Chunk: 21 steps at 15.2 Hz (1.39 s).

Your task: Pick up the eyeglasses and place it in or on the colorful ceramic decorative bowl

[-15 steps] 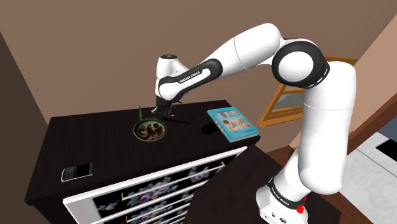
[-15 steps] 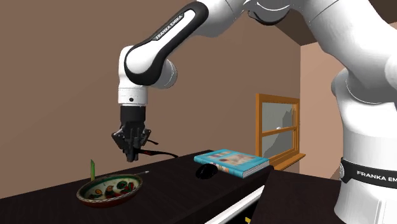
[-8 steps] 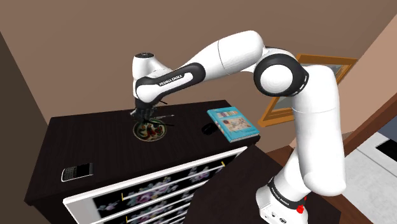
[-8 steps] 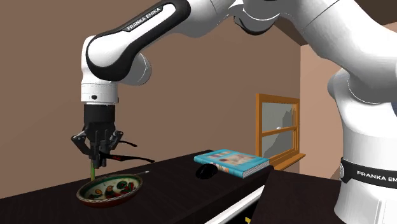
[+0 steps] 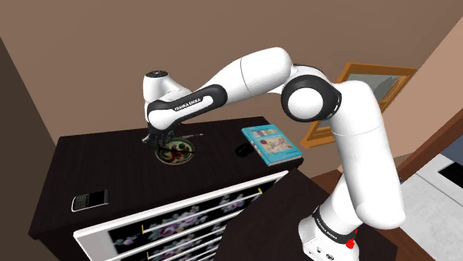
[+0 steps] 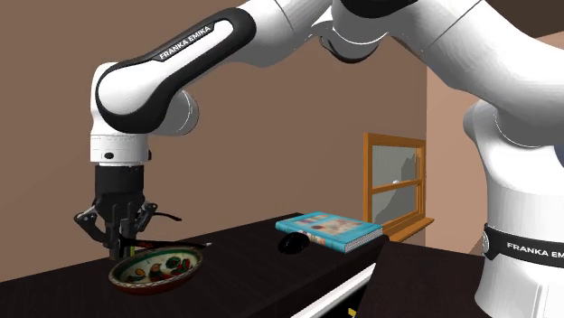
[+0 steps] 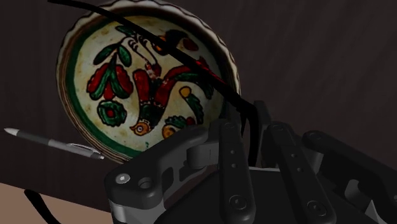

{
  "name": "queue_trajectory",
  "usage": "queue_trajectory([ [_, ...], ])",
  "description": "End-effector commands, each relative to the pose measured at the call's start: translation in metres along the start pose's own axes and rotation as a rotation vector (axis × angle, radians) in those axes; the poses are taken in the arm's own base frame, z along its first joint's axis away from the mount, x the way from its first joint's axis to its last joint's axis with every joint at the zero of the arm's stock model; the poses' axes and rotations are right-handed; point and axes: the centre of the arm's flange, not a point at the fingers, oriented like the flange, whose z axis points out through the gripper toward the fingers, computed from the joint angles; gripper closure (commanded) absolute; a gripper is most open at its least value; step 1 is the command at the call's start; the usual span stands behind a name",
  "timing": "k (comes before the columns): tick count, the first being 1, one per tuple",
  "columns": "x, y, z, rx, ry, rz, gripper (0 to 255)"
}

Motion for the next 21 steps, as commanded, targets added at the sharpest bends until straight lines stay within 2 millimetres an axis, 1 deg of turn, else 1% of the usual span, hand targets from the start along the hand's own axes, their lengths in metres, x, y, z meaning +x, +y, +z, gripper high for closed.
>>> queue_trajectory([
  [1, 0.0, 0.001, 0.011, 0.0, 0.0, 0.0, 255],
  [7, -0.001, 0.001, 0.042, 0.0, 0.0, 0.0, 255],
  [15, -0.001, 0.001, 0.042, 0.0, 0.0, 0.0, 255],
  [16, -0.001, 0.001, 0.042, 0.0, 0.0, 0.0, 0],
  [21, -0.001, 0.001, 0.042, 0.0, 0.0, 0.0, 0],
])
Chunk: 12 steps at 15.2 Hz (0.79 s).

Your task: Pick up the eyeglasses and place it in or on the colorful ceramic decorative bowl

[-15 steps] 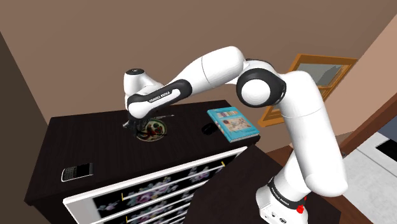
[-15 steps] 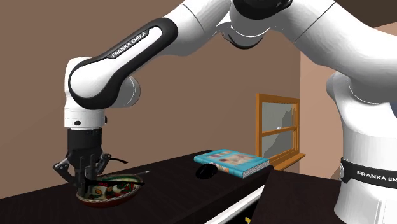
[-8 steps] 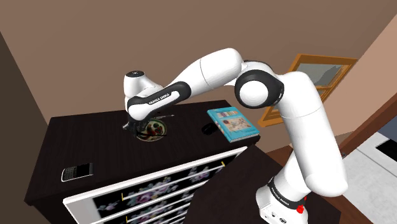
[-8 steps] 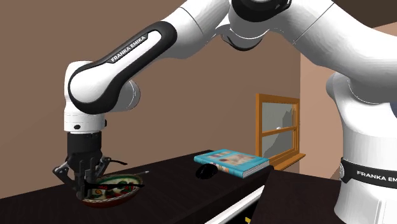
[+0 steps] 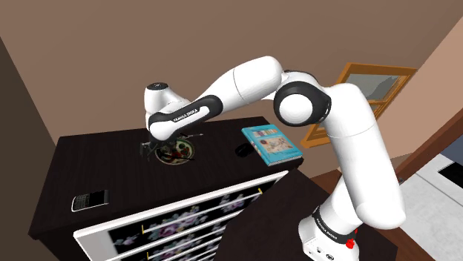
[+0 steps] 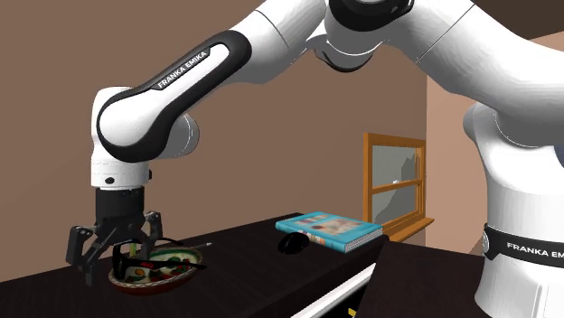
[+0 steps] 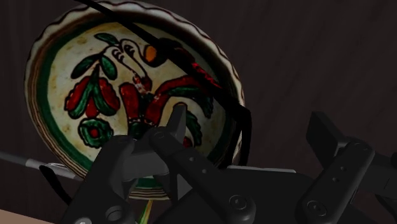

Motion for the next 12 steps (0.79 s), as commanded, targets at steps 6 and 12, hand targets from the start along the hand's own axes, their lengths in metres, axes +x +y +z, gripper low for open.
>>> queue_trajectory([
  [6, 0.0, 0.0, -0.05, 0.0, 0.0, 0.0, 0],
  [12, 0.0, 0.0, -0.05, 0.0, 0.0, 0.0, 0],
])
